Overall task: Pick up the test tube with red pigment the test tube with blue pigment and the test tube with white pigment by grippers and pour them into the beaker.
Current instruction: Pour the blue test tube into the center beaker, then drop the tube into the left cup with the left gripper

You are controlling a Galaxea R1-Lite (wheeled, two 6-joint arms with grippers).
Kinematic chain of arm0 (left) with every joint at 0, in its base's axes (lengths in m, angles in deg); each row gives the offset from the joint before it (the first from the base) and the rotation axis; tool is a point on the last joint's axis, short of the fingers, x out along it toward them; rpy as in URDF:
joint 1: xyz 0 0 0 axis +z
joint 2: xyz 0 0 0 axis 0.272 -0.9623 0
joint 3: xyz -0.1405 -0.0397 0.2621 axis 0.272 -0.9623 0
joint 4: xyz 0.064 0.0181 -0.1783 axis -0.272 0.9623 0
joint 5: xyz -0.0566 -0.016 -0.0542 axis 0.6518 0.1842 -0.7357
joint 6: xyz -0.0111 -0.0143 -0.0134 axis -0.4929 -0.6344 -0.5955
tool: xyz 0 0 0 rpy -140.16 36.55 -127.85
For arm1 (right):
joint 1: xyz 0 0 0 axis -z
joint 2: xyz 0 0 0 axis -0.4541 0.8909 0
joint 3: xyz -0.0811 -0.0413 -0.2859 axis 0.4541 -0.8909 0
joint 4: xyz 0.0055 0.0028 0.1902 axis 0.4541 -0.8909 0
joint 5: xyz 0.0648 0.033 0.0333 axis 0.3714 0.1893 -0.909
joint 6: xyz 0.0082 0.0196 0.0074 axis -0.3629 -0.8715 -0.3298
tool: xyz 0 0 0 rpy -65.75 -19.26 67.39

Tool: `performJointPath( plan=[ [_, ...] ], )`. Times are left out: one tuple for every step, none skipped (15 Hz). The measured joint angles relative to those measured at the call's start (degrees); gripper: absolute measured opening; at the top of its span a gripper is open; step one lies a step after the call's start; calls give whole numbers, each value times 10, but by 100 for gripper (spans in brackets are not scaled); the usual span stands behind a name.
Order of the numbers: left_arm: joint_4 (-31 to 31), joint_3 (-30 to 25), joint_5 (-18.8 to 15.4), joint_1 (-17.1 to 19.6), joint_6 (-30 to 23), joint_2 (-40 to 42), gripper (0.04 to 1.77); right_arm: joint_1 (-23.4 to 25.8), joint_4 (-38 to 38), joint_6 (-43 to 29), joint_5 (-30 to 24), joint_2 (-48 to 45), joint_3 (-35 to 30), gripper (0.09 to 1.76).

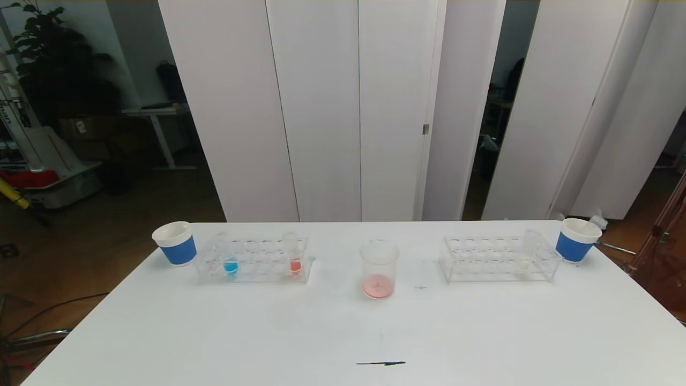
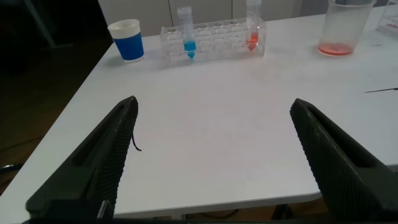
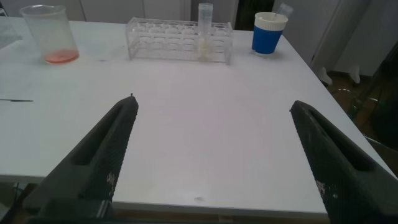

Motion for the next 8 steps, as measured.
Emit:
performJointPath(
  plan=[
    [0, 0, 0, 0, 0, 0, 175, 0, 0, 0, 0, 0, 0, 175],
    [0, 0, 1, 0, -1, 0, 175, 0, 0, 0, 0, 0, 0, 175],
    [0, 0, 1, 0, -1, 0, 175, 0, 0, 0, 0, 0, 0, 175],
    [0, 0, 1, 0, -1, 0, 175, 0, 0, 0, 0, 0, 0, 175],
    [-1, 0, 1, 0, 0, 0, 175, 0, 0, 0, 0, 0, 0, 175],
    [0, 0, 1, 0, -2, 0, 175, 0, 0, 0, 0, 0, 0, 175],
    [0, 0, 3, 0, -8, 0, 175, 0, 0, 0, 0, 0, 0, 175],
    [0, 0, 7, 0, -19, 0, 175, 0, 0, 0, 0, 0, 0, 175]
  ],
)
